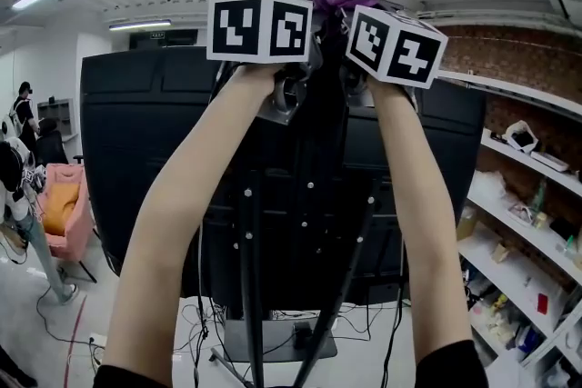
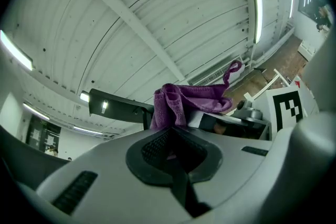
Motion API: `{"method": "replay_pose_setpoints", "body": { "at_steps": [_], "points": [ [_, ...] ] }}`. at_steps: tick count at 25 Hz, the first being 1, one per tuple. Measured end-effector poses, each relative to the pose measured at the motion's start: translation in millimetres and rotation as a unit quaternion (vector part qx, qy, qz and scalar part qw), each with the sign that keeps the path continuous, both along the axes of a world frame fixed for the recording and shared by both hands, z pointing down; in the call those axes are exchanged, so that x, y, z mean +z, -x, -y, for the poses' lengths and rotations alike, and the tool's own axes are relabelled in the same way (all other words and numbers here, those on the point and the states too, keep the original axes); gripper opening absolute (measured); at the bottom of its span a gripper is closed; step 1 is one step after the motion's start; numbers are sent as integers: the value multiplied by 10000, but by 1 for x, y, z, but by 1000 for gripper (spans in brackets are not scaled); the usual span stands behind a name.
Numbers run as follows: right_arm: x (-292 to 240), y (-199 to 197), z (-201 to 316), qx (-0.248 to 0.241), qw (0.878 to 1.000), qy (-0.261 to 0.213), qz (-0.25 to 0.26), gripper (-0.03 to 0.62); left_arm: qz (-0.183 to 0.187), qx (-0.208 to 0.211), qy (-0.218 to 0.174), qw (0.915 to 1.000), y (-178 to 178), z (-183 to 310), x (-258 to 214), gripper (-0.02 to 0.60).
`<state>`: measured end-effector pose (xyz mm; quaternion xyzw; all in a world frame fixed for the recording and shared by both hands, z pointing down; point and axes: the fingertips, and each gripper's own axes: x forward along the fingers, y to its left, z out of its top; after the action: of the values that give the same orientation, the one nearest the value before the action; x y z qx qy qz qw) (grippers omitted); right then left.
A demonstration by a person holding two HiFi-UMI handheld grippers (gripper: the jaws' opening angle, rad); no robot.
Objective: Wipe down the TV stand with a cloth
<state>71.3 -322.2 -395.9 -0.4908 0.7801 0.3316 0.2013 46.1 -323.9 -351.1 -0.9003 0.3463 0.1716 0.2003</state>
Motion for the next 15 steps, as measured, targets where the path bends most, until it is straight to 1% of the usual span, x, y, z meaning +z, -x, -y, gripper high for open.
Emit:
{"method": "replay_pose_setpoints", "body": {
  "at_steps": [3,5,8,12,15],
  "points": [
    [-4,-2,10,125,9999,27,29,64,69,-113,63,9999,-1,8,-4,6],
    [-1,-3,11,79,9999,24,78,64,124,-158,47,9998,-1,8,-2,6],
    [7,-3,6,174,9998,-32,20,64,193,-216,-17,9996,-2,4,4,6],
    [26,-7,3,119,9999,88,35,64,216,-213,9,9995,-8,3,23,6],
    [43,-5,4,145,9996,224,-30,64,254,-202,177,9993,-9,6,42,6]
  ]
}}
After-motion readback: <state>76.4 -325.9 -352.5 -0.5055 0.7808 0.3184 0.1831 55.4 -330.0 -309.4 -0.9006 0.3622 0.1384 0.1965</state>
